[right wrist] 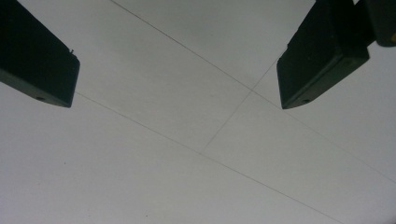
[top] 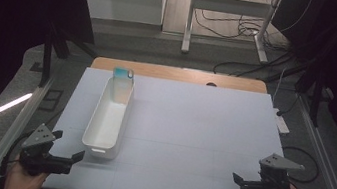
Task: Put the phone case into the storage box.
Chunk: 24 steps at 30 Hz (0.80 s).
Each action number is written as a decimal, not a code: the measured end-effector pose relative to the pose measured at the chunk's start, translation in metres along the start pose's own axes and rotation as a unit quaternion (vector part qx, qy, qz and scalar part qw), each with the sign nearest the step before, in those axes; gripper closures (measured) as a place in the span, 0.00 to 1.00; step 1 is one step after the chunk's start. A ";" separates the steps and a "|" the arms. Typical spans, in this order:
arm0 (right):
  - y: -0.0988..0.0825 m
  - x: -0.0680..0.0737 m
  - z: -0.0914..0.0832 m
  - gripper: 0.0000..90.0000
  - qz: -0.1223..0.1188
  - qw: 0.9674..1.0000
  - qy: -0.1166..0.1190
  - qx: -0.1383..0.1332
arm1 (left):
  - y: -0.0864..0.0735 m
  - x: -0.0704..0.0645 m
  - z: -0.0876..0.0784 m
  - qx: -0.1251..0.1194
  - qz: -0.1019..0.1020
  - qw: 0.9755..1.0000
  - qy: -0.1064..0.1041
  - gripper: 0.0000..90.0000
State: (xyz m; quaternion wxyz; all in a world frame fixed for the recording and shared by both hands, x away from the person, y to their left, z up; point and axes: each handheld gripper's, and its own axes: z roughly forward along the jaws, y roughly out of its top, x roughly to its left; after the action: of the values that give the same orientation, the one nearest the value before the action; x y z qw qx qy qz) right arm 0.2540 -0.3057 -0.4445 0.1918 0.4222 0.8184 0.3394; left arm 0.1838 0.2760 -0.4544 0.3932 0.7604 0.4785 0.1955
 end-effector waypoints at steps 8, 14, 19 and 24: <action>0.000 0.000 0.000 0.00 0.000 1.000 -0.001 0.001 | -0.005 -0.001 0.002 0.015 0.009 1.000 0.002 0.01; 0.000 0.000 0.000 0.00 0.001 1.000 0.000 0.001 | -0.008 -0.002 0.004 0.028 0.016 0.999 0.002 0.00; 0.000 0.000 0.000 0.00 0.001 1.000 0.000 0.001 | -0.011 -0.003 0.006 0.044 0.016 0.999 -0.003 0.00; 0.000 0.000 0.000 0.00 0.000 1.000 -0.001 0.002 | -0.012 -0.004 0.005 0.038 0.019 0.999 -0.002 0.00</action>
State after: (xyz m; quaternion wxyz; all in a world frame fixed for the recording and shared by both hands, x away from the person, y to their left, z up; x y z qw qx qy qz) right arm 0.2540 -0.3052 -0.4444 0.1915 0.4232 0.8188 0.3374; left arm 0.1787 0.2734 -0.4668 0.3612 0.7841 0.4703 0.1831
